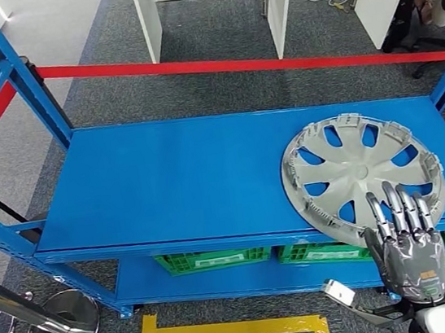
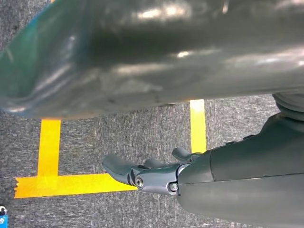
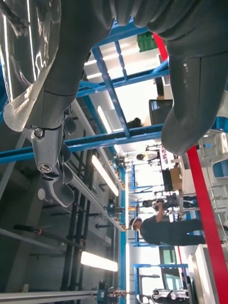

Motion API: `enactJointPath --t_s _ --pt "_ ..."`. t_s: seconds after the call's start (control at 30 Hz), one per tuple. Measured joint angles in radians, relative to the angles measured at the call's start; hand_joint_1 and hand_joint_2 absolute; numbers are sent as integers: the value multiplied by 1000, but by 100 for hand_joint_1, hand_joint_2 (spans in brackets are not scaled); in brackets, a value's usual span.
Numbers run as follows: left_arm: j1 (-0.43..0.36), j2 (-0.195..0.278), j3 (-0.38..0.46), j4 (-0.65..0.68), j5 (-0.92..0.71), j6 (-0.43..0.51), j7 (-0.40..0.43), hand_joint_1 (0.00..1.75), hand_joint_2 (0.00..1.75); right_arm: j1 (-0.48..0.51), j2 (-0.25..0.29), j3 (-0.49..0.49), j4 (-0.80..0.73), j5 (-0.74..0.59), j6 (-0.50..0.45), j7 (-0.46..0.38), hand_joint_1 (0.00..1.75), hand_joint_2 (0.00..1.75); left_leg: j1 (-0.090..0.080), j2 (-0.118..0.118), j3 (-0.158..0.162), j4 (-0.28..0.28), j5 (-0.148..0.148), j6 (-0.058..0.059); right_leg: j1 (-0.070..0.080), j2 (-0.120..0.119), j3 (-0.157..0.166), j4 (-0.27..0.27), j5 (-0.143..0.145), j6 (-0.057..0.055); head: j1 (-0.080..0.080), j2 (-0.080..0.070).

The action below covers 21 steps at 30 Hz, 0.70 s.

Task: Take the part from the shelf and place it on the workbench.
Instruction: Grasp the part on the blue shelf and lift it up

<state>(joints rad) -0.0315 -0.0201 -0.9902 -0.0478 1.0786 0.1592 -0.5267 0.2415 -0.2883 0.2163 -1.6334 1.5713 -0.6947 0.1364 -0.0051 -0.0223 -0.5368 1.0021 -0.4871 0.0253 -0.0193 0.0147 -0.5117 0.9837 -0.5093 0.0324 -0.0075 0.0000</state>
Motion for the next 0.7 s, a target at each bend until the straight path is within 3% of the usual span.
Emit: enactJointPath --t_s 0.43,0.7 --pt "-3 -4 -24 4 16 -4 1 0 0 -26 -52 103 61 0 0 96 0 175 0 0 0 0 0 0 0 0 0 0 0 0 0 0" --pt "-1 1 -52 -4 44 12 19 0 0 -27 -73 159 159 0 0 105 0 175 0 0 0 0 0 0 0 0 0 0 0 0 0 0"
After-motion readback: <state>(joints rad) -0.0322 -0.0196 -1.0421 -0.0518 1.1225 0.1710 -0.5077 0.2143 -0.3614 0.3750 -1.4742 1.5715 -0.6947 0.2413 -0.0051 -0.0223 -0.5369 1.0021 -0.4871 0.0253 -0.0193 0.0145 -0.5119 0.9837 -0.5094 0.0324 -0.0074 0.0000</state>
